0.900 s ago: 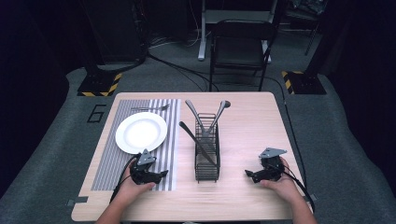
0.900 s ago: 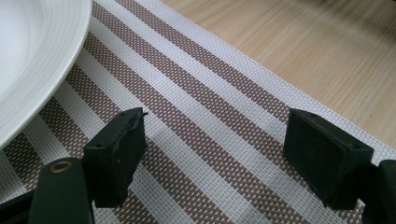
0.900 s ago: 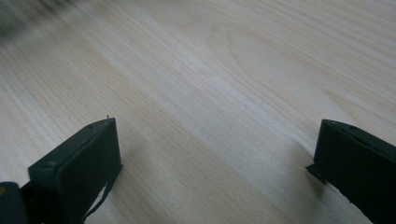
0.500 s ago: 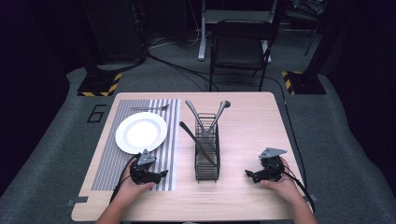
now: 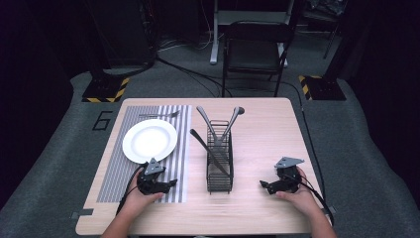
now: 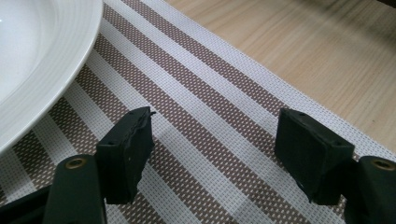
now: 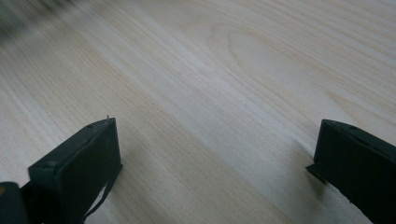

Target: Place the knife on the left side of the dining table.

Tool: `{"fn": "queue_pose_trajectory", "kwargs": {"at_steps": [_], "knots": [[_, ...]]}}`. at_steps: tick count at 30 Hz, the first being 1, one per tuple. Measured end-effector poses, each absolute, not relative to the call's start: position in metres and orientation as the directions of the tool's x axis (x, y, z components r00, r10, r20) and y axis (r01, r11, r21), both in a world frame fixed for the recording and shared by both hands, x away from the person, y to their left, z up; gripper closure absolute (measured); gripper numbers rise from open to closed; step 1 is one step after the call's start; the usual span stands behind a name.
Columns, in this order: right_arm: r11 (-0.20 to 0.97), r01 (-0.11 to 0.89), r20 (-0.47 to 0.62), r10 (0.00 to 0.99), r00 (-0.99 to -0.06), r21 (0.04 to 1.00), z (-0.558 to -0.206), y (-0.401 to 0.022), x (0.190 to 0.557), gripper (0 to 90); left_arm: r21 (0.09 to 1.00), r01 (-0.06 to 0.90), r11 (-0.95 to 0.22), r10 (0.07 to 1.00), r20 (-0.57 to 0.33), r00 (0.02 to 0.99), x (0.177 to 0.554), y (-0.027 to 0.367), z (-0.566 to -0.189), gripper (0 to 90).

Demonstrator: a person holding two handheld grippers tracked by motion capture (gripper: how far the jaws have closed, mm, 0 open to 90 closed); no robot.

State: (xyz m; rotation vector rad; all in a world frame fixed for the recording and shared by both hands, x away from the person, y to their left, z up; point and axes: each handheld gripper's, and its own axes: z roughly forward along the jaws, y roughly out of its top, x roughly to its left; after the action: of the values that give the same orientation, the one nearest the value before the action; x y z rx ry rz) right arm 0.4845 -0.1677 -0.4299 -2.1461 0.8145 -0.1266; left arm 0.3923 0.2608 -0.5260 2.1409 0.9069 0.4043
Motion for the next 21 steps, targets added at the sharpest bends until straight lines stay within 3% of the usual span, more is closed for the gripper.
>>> {"fn": "queue_pose_trajectory", "kwargs": {"at_steps": [9, 21], "knots": [[-0.464, -0.505, -0.173, -0.588, 0.79, -0.728, -0.43, -0.167, 0.484, 0.0, 0.763, 0.509, -0.398, 0.743, -0.056, 0.666, 0.388, 0.265, -0.509, 41.6], [-0.458, -0.508, -0.177, -0.591, 0.787, -0.729, -0.43, -0.168, 0.484, 0.0, 0.773, 0.558, -0.302, 0.788, -0.126, 0.602, 0.384, 0.261, -0.468, 49.1]]}}
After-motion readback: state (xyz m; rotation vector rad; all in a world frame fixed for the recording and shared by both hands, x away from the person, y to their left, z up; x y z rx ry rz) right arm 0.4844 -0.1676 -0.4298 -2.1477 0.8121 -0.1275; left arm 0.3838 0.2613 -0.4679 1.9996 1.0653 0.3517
